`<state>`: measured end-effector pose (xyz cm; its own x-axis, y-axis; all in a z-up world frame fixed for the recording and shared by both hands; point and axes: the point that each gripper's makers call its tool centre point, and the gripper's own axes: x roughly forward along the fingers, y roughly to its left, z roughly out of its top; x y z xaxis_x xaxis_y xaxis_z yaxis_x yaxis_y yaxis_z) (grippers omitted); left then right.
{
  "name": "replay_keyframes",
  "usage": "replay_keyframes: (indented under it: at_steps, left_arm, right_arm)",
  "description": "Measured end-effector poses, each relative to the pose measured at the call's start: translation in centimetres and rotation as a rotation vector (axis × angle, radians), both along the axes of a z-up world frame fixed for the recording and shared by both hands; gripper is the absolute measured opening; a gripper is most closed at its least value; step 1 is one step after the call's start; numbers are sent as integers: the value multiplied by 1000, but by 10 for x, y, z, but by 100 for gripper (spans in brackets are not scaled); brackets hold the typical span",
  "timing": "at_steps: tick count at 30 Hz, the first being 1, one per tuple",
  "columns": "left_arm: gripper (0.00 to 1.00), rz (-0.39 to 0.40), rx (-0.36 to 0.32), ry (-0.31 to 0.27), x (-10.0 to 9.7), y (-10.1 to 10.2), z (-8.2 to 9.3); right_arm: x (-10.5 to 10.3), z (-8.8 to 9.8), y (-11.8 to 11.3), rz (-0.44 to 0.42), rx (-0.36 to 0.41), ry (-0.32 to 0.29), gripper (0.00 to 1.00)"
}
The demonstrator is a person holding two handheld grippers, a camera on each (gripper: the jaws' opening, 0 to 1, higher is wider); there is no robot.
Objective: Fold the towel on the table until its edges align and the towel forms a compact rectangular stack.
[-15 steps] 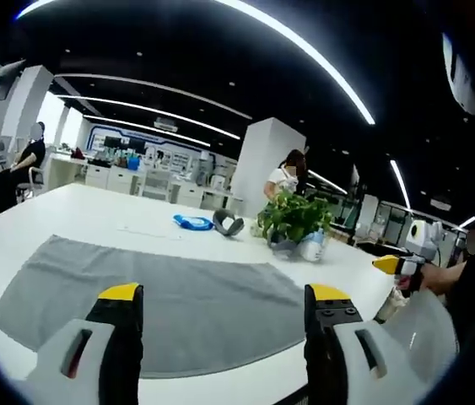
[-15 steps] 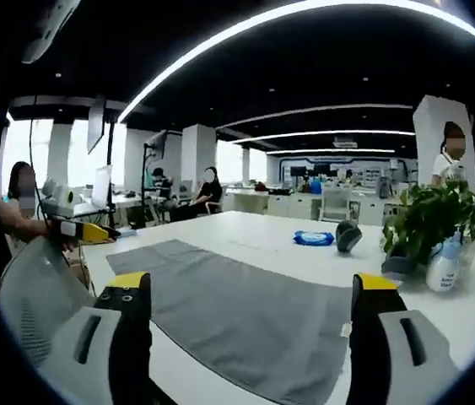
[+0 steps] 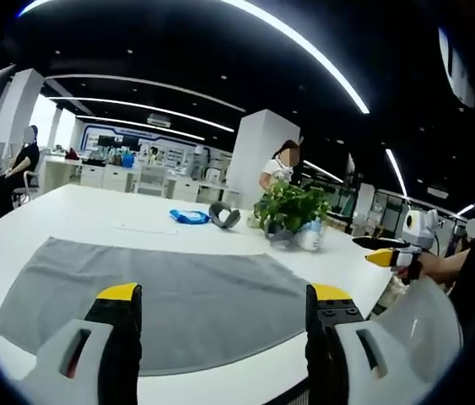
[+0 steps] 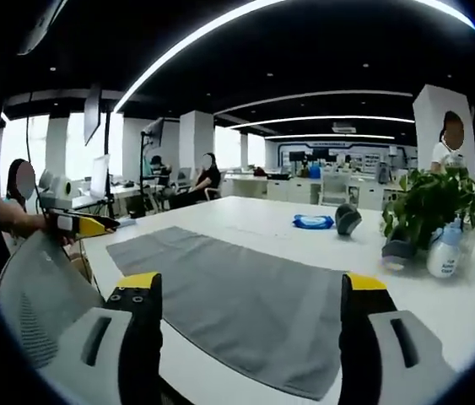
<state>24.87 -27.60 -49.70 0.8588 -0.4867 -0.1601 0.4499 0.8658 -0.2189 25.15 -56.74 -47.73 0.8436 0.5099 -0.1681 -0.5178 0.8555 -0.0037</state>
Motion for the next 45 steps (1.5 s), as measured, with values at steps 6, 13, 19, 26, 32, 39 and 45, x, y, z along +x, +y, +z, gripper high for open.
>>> replay_keyframes:
  at_steps: [6, 13, 19, 26, 32, 39, 45]
  left_arm:
    - [81, -17, 17, 20, -1, -5, -4]
    - [81, -16, 28, 20, -2, -6, -5]
    - [81, -21, 31, 35, -3, -6, -8]
    - [80, -24, 43, 49, -4, -6, -12]
    - [79, -25, 55, 70, -5, -6, -16]
    - [77, -41, 74, 75, -5, -7, -18]
    - [77, -58, 90, 84, -7, -11, -19]
  right_arm:
    - [1, -1, -8, -27, -11, -7, 87]
    - [2, -3, -15, -54, -17, -2, 87]
    - [2, -7, -12, -40, -61, 6, 86]
    - [3, -14, -14, -41, -68, 36, 81]
    - [4, -18, -18, -53, -54, 61, 79]
    - [3, -19, -17, -50, -44, 82, 76]
    - [2, -36, -21, -69, -31, 191, 72]
